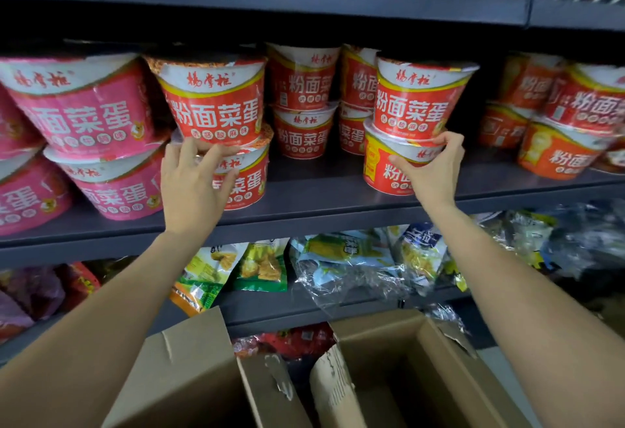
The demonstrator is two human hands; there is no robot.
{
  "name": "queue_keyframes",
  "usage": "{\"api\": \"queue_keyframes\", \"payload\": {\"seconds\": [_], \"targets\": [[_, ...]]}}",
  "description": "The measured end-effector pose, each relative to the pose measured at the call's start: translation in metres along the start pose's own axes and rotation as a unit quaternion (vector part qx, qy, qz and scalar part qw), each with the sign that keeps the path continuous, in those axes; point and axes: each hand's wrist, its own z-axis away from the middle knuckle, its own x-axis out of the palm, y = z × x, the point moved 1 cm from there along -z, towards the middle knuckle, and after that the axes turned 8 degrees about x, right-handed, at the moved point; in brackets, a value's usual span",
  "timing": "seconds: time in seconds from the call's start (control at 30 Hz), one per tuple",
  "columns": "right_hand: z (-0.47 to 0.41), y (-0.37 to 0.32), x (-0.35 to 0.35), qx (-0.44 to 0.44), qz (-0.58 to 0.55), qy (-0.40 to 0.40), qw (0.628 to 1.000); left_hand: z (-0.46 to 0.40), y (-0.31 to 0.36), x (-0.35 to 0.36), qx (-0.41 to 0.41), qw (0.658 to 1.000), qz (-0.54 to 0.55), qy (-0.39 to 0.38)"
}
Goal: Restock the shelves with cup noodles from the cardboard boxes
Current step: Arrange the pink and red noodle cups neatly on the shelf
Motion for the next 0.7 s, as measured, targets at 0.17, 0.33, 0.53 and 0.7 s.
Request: {"api": "queue_keyframes", "payload": {"seconds": [0.17, 0.33, 0.53, 0.7], "targets": [[0.009, 0.007, 0.017, -0.020, -0.003, 0.019, 1.000, 0.002, -0.001, 0.000, 0.004, 1.000, -0.001, -0.001], [0.012, 0.000, 0.025, 0.015, -0.020, 0.064, 0.998, 0.000, -0.003, 0.001, 0.001, 1.000, -0.007, -0.014], [0.042, -0.012, 0.023, -0.011, -0.070, 0.050, 0.996, -0.002, -0.004, -0.002, 0.029, 0.999, -0.020, -0.011], [0.062, -0.030, 0.049, -0.023, -0.106, -0.028, 0.994, -0.006, -0.006, -0.003, 0.043, 0.999, -0.030, 0.007]]}}
